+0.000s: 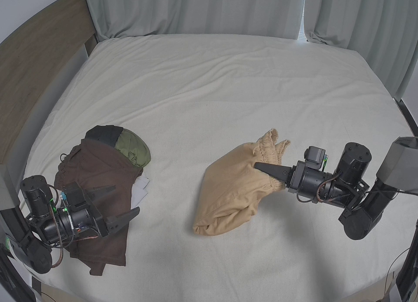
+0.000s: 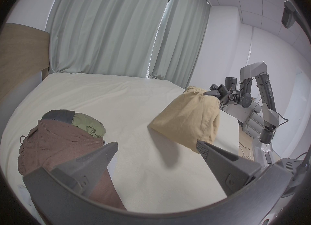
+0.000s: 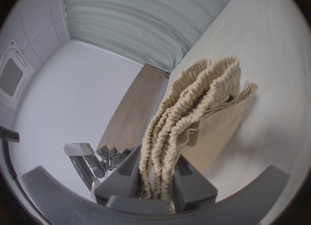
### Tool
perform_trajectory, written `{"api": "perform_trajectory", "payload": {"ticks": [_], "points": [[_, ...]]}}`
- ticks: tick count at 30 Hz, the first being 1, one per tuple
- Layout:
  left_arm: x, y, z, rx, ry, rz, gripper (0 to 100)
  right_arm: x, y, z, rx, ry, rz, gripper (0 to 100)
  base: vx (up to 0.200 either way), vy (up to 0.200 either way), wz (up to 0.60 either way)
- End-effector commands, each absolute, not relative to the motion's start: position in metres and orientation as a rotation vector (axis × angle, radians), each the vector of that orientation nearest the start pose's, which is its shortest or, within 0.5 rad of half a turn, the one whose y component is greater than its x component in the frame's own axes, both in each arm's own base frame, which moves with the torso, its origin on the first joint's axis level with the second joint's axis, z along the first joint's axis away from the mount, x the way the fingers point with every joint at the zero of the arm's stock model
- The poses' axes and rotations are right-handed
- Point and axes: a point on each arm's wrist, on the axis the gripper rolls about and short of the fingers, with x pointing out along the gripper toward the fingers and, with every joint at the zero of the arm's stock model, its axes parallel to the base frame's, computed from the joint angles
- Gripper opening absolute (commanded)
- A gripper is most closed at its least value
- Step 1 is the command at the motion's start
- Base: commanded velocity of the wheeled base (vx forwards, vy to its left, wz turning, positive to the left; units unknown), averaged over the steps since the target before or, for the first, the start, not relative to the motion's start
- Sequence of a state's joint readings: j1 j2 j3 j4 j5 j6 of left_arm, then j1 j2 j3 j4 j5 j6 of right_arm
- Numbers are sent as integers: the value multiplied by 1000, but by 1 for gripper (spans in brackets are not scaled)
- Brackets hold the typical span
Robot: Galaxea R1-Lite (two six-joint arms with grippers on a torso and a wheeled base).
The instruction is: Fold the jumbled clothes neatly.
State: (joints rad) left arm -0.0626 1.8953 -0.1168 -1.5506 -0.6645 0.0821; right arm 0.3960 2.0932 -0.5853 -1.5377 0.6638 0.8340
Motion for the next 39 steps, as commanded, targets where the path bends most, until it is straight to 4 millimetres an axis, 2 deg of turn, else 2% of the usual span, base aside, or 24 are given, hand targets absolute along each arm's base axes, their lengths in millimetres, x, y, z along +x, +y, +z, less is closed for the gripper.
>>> {"api": "perform_trajectory", "payload": {"ticks": [1, 6, 13, 15, 22, 29, 35, 39], "points": [[227, -28, 75, 7, 198, -731, 100, 309, 144, 106, 761, 364, 1029, 0, 0, 0, 0], [227, -28, 74, 5, 203, -731, 100, 324, 148, 124, 811, 309, 1056, 0, 0, 0, 0], [226, -28, 72, 1, 214, -732, 100, 347, 155, 137, 862, 266, 1084, 0, 0, 0, 0], [227, -28, 71, 2, 217, -733, 100, 350, 155, 137, 868, 264, 1085, 0, 0, 0, 0], [227, -28, 70, 1, 220, -733, 100, 382, 156, 136, 893, 244, 1068, 0, 0, 0, 0], [227, -28, 70, 0, 223, -733, 100, 408, 156, 123, 897, 252, 1043, 0, 0, 0, 0], [227, -28, 69, -2, 227, -737, 100, 420, 161, 114, 899, 258, 1040, 0, 0, 0, 0], [227, -28, 68, -3, 230, -737, 100, 428, 163, 120, 894, 237, 1051, 0, 0, 0, 0]]}}
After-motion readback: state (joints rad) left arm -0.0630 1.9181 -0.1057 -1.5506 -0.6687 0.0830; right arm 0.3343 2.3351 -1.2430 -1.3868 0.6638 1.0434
